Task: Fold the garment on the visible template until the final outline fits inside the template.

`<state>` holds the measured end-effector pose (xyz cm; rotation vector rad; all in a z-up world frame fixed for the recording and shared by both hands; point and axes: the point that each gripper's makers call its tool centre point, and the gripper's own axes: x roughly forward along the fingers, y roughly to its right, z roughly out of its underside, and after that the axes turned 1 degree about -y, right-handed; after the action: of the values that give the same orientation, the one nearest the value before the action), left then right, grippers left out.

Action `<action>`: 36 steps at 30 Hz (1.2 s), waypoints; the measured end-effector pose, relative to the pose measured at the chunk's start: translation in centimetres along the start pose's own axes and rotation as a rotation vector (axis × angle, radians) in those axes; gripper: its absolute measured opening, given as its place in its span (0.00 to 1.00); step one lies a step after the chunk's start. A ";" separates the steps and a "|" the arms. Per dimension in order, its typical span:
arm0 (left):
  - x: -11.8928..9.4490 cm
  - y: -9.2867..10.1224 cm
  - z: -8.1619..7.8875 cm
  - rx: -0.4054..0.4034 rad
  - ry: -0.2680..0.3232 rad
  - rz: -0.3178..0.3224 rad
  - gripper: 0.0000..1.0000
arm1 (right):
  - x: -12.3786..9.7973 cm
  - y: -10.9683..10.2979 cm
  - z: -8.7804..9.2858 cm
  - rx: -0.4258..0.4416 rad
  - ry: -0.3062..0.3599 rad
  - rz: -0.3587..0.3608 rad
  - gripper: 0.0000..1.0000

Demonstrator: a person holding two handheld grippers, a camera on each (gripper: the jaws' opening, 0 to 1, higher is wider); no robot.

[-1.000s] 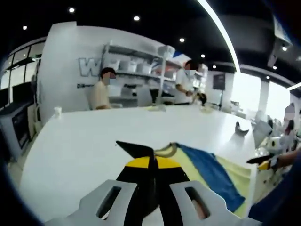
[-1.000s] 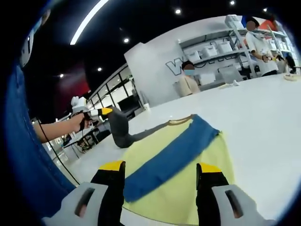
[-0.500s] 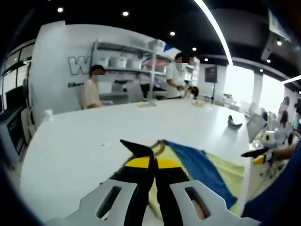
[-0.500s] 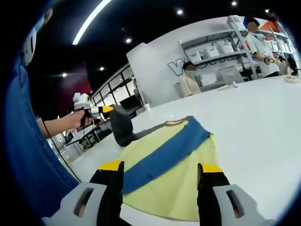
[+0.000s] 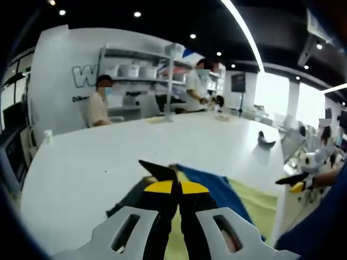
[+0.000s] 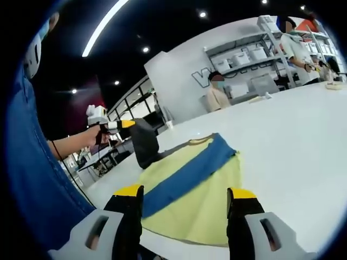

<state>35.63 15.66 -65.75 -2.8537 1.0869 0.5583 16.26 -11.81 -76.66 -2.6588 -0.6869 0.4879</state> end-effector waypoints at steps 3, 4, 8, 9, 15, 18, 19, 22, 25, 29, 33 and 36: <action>0.2 0.9 -0.2 -0.001 -0.003 0.002 0.00 | -0.4 0.2 0.1 0.001 -0.007 -0.010 0.62; 0.2 1.1 -0.3 -0.005 -0.002 -0.003 0.00 | -0.6 0.4 0.2 0.001 -0.009 -0.015 0.62; 0.1 1.8 -0.6 -0.004 0.004 -0.009 0.00 | -1.1 0.7 0.2 0.001 -0.017 -0.026 0.62; 0.1 1.9 -0.6 -0.005 0.004 -0.009 0.00 | -1.2 0.7 0.2 0.001 -0.017 -0.027 0.62; 0.4 3.4 -0.8 -0.005 0.009 -0.013 0.00 | -1.6 1.1 0.5 0.009 -0.021 -0.040 0.61; 0.8 4.1 -1.0 -0.007 0.014 -0.005 0.00 | -1.7 1.0 0.7 0.016 -0.028 -0.050 0.61; 0.9 4.3 -1.0 -0.005 0.015 -0.003 0.00 | -1.8 0.9 0.8 0.017 -0.029 -0.052 0.61; 1.4 5.3 -1.1 -0.008 0.021 0.024 0.00 | -1.9 1.0 0.9 0.021 -0.033 -0.058 0.61; 1.7 6.2 -1.0 -0.007 0.020 0.037 0.00 | -2.0 1.1 1.0 0.027 -0.033 -0.059 0.61; 2.2 7.9 -0.5 0.010 0.008 0.087 0.00 | -2.2 1.0 1.2 0.036 -0.035 -0.057 0.60; 2.4 9.3 0.2 0.022 -0.006 0.127 0.00 | -2.3 1.1 1.5 0.040 -0.042 -0.054 0.60; 2.3 10.1 1.1 0.031 -0.022 0.161 0.00 | -2.3 1.2 1.5 0.045 -0.040 -0.053 0.60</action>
<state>30.31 6.75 -66.62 -2.7434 1.3179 0.5746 14.21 -13.60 -77.90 -2.5884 -0.7469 0.5364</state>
